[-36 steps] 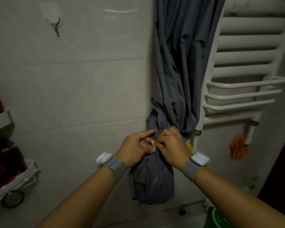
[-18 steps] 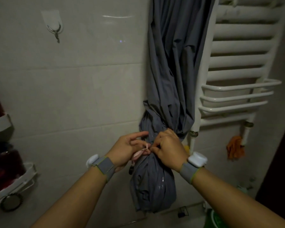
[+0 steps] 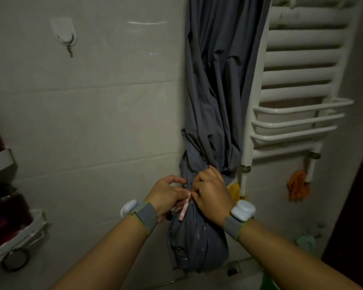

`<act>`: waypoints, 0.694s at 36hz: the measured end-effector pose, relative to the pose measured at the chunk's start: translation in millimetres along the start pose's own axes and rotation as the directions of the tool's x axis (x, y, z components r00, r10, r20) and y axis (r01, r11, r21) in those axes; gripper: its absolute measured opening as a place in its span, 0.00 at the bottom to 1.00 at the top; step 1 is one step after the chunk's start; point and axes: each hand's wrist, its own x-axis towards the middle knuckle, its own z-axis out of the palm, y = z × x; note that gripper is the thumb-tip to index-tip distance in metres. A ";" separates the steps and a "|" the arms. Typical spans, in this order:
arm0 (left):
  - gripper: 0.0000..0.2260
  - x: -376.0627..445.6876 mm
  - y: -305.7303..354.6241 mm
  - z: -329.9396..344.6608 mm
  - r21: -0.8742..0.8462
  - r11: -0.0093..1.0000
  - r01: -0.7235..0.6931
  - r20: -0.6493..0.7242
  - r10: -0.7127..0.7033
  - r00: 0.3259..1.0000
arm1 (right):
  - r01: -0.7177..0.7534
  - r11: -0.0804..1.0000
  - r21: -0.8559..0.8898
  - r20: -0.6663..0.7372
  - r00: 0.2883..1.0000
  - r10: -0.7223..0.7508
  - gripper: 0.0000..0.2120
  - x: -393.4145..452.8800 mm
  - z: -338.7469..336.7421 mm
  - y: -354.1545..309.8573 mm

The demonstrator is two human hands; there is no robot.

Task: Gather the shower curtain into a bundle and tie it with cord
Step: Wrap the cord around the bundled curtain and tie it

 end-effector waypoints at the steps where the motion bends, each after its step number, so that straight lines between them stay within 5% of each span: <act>1: 0.15 0.4 0.6 0.1 0.001 1.000 0.006 -0.003 -0.005 1.000 | 0.007 1.000 -0.006 -0.006 1.000 -0.007 0.05 0.3 0.1 0.1; 11: 0.16 2.5 1.7 -7.8 0.121 0.988 -0.097 0.074 0.088 0.993 | -0.024 1.000 0.003 -0.082 0.996 0.024 0.12 3.9 1.7 1.8; 22: 0.13 9.8 -12.9 5.8 0.332 0.925 -0.186 -0.168 0.252 0.953 | 0.142 0.990 0.004 -0.059 0.988 -0.142 0.09 -0.7 4.5 12.3; 25: 0.12 12.3 -16.3 6.2 0.430 0.883 -0.189 -0.191 0.294 0.937 | 0.090 0.994 -0.066 -0.168 0.981 -0.100 0.08 -11.8 -1.8 3.8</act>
